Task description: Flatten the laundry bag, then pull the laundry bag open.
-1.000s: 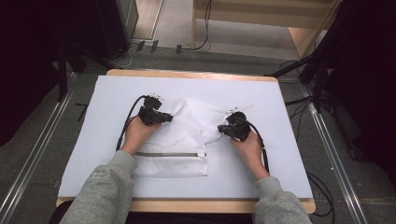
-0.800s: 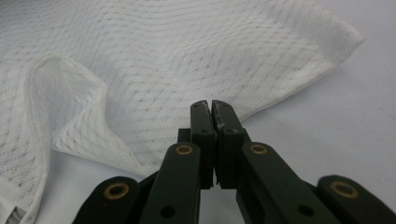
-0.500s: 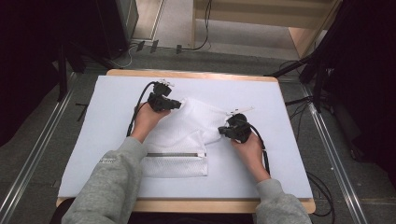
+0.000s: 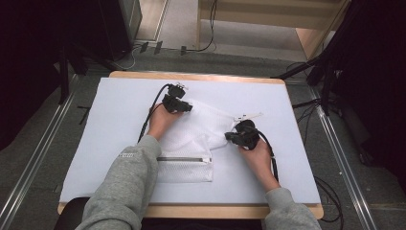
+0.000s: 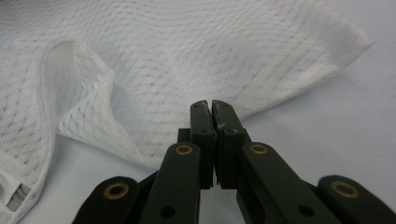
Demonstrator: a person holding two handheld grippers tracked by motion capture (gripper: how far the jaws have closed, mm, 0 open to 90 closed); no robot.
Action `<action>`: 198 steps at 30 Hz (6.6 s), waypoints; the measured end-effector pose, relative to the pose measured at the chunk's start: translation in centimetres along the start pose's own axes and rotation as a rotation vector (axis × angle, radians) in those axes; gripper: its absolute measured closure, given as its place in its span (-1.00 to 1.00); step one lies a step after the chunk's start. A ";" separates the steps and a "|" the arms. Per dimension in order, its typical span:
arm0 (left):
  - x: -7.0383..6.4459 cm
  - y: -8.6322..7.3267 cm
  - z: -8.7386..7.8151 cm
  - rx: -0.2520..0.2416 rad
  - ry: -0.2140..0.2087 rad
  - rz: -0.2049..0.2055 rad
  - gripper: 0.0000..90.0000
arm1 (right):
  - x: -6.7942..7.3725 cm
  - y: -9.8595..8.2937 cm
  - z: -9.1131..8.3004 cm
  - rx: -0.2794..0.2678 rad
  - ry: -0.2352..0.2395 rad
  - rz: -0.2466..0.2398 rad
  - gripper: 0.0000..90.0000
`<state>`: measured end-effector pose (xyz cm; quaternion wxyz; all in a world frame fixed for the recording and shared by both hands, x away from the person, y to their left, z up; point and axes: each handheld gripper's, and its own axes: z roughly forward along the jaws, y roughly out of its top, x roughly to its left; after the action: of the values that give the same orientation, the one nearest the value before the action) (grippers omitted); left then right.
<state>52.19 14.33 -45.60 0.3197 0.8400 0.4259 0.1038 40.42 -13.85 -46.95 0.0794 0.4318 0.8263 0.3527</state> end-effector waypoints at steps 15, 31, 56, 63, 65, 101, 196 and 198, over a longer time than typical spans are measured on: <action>2.9 0.1 -4.6 -0.080 -0.034 -0.107 1.00 | -0.3 -0.2 -0.4 -0.001 -0.021 0.014 1.00; 6.3 -1.6 -9.3 -0.131 0.025 -0.173 0.97 | -2.6 1.7 -0.5 -0.063 -0.068 0.030 1.00; 3.8 -6.5 -9.8 -0.064 -0.063 -0.138 0.50 | -4.9 3.8 0.6 -0.097 -0.095 0.081 0.69; 3.1 -7.8 -10.5 -0.063 -0.081 -0.132 0.41 | -2.3 2.6 -2.7 -0.137 -0.056 0.041 0.65; 3.0 -8.1 -10.7 -0.066 -0.083 -0.131 0.38 | -1.4 2.0 -3.1 -0.124 -0.046 0.025 0.62; 4.4 -10.7 -9.1 -0.042 -0.061 -0.216 1.00 | 2.5 -1.0 -2.3 -0.017 0.122 0.044 1.00; -8.2 -10.7 -11.6 -0.083 -0.322 0.065 0.00 | 7.9 -3.8 -2.8 0.015 0.226 -0.104 1.00; -8.4 -10.7 -11.5 -0.078 -0.325 0.067 0.00 | 7.8 -3.9 -2.9 0.017 0.219 -0.097 1.00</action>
<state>34.94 17.54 -42.56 0.4132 0.8464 0.3359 -0.0063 31.85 -10.76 -46.00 0.0019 0.3508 0.8531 0.3862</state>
